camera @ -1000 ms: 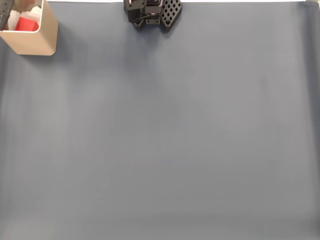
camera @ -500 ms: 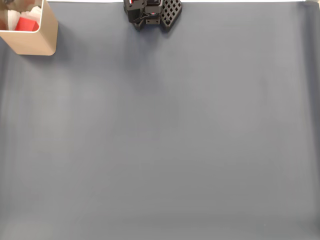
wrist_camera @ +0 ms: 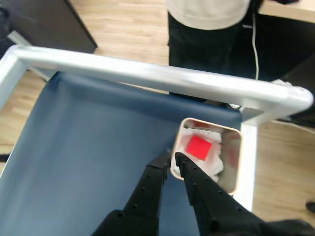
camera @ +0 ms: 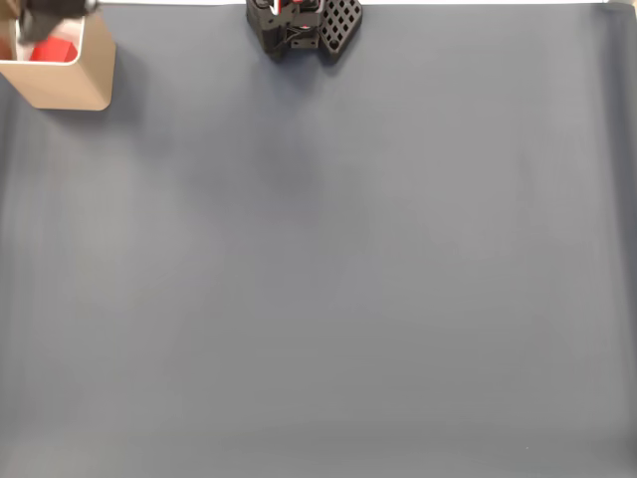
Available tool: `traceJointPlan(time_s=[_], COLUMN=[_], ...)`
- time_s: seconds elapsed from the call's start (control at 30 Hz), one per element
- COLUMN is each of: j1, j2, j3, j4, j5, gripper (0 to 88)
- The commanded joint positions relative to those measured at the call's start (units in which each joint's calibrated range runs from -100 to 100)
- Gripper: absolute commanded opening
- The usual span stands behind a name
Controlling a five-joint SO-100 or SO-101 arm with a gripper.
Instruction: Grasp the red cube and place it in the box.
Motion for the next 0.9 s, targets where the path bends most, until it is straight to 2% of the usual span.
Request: traceJointPlan(time_s=[0.0,0.6,0.87], j1=[-8.6,-42.2,-53.1], j2=[-3.6,-15.0,-23.4], j3=[0.1,17.5,29.7], j4=[-1.1,-7.6,-11.5], j5=[0.8,3.3,3.4], gripper=[0.0,0.0,0.0])
